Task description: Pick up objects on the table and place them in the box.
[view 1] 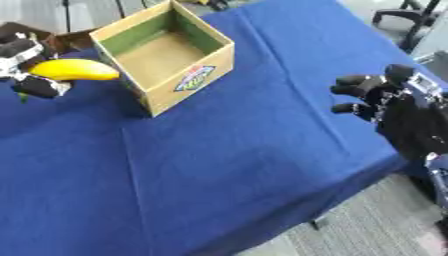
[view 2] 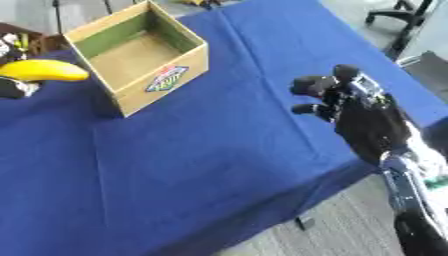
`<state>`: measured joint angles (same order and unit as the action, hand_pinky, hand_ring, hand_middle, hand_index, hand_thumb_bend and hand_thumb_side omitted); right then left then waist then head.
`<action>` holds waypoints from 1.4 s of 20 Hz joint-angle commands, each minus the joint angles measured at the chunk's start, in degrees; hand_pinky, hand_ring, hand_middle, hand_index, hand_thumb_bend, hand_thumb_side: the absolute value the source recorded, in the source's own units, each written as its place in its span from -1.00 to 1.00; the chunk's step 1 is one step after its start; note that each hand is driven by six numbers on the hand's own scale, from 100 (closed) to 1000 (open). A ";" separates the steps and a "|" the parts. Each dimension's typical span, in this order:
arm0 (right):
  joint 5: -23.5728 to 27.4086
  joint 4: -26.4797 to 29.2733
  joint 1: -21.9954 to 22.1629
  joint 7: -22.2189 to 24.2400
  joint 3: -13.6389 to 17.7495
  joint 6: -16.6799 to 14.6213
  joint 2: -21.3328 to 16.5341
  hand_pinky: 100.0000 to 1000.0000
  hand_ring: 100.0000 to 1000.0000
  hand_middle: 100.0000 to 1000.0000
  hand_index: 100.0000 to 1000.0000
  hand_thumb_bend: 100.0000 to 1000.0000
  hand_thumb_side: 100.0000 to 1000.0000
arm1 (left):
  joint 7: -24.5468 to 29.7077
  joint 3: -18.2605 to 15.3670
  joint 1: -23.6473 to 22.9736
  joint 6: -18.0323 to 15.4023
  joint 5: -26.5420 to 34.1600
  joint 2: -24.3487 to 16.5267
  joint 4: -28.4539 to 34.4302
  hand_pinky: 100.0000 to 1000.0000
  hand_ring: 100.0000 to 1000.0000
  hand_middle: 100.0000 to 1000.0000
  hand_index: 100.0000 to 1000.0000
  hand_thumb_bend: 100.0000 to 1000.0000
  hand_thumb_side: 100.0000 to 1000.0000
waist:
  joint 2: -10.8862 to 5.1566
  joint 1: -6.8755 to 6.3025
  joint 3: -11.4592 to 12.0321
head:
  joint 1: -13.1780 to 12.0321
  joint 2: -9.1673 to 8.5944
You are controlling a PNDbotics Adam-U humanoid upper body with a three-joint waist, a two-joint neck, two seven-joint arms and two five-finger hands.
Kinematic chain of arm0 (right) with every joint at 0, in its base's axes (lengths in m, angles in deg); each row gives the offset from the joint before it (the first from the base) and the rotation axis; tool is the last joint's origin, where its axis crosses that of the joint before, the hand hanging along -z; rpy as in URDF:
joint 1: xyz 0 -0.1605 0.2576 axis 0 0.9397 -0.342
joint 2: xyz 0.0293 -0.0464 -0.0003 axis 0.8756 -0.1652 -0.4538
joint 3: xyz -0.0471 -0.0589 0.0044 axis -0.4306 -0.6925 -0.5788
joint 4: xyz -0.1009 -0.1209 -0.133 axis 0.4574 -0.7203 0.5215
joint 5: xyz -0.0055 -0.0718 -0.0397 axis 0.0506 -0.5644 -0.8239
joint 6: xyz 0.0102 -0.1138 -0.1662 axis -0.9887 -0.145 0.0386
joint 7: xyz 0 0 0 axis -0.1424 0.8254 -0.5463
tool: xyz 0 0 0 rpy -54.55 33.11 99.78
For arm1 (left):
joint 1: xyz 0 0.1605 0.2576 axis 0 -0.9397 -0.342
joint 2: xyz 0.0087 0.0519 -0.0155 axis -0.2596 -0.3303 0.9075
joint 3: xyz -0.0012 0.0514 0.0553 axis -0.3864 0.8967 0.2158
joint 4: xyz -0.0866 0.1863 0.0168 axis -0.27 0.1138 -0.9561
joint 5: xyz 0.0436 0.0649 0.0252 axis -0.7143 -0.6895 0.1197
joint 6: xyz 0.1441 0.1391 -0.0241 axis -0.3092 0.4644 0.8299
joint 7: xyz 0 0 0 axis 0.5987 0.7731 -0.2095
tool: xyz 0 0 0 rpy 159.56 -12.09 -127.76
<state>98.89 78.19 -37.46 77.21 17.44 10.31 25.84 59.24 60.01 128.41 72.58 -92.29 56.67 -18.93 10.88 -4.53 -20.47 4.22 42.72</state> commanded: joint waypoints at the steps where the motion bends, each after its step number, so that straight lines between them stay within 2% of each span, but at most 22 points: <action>1: 0.43 0.64 -0.73 0.15 0.12 0.03 -1.58 0.45 0.70 0.47 0.11 -1.00 0.52 | -0.71 0.32 2.31 -0.12 -0.05 -1.62 2.39 -0.51 -0.47 -0.45 -0.17 -0.77 -0.82 | -1.01 0.06 -0.28 | -0.03 -0.60; 7: 0.36 0.59 -1.56 0.48 -0.20 0.44 -1.61 0.45 0.69 0.47 0.11 -1.00 0.52 | -2.69 1.24 4.61 -0.41 -3.09 0.05 3.56 -0.44 -0.44 -0.42 -0.14 -0.70 -0.89 | -0.71 -0.81 -1.78 | -0.65 -1.71; 11: 0.43 0.73 -2.43 0.80 -0.52 0.62 -1.38 0.45 0.69 0.47 0.11 -1.00 0.52 | -5.34 2.11 5.44 -1.18 -6.38 1.09 4.33 -0.39 -0.42 -0.39 -0.12 -0.66 -0.93 | 0.00 -1.26 -3.57 | -1.49 -2.73; 17: 0.32 0.89 -3.13 1.17 -0.82 0.72 -0.82 0.45 0.70 0.47 0.11 -1.00 0.52 | -9.48 2.06 5.50 -2.23 -10.06 2.24 3.84 -0.33 -0.38 -0.36 -0.09 -0.63 -0.90 | 0.97 -1.28 -5.49 | -2.22 -3.82; 18: 0.24 0.93 -3.04 1.17 -0.77 0.66 -0.72 0.45 0.70 0.47 0.11 -1.00 0.52 | -9.82 2.32 5.32 -2.51 -10.39 2.56 3.88 0.07 0.01 0.00 0.28 -0.17 -0.35 | 1.24 -1.13 -5.78 | -2.35 -3.73; 19: 0.10 1.02 -2.97 1.17 -0.71 0.53 -0.57 0.45 0.70 0.47 0.11 -1.00 0.52 | -10.24 2.78 5.06 -3.08 -10.99 3.04 4.03 0.22 0.24 0.23 0.46 0.27 0.13 | 1.58 -1.02 -6.12 | -2.54 -3.71; 21: -0.23 1.05 -2.82 1.19 -0.68 0.42 -0.29 0.45 0.70 0.47 0.11 -1.00 0.52 | -11.04 3.73 4.41 -4.71 -12.64 3.54 4.42 0.36 0.43 0.44 0.60 0.60 0.46 | 1.92 -0.86 -6.19 | -2.77 -3.63; 23: -0.47 0.96 -2.63 1.22 -0.67 0.45 -0.08 0.45 0.70 0.47 0.11 -1.00 0.52 | -12.24 3.69 3.80 -6.04 -14.36 3.69 4.68 0.42 0.50 0.50 0.64 0.66 0.56 | 1.91 -0.73 -5.79 | -2.74 -3.47; 24: -0.55 0.89 -2.53 1.21 -0.65 0.48 -0.02 0.45 0.70 0.47 0.11 -1.00 0.52 | -13.07 3.29 3.49 -6.21 -15.11 3.76 4.84 0.42 0.50 0.50 0.64 0.61 0.57 | 1.83 -0.63 -5.49 | -2.67 -3.38; 27: -0.58 0.71 -2.26 1.15 -0.59 0.49 -0.01 0.45 0.70 0.47 0.11 -1.00 0.50 | -15.86 1.50 2.75 -4.75 -15.12 3.46 5.20 0.41 0.49 0.49 0.63 0.11 0.59 | 1.43 -0.32 -4.43 | -2.39 -3.20; 28: -0.52 0.66 -2.15 1.12 -0.56 0.49 -0.04 0.45 0.70 0.47 0.11 -1.00 0.52 | -16.84 0.70 2.47 -3.87 -14.52 3.18 5.01 0.40 0.48 0.48 0.62 0.04 0.59 | 1.23 -0.20 -4.01 | -2.19 -3.11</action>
<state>98.56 78.18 -39.40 78.33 16.42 10.94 26.55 43.63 62.00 129.99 68.17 -106.87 61.29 -15.07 13.18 -5.20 -24.34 1.81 39.70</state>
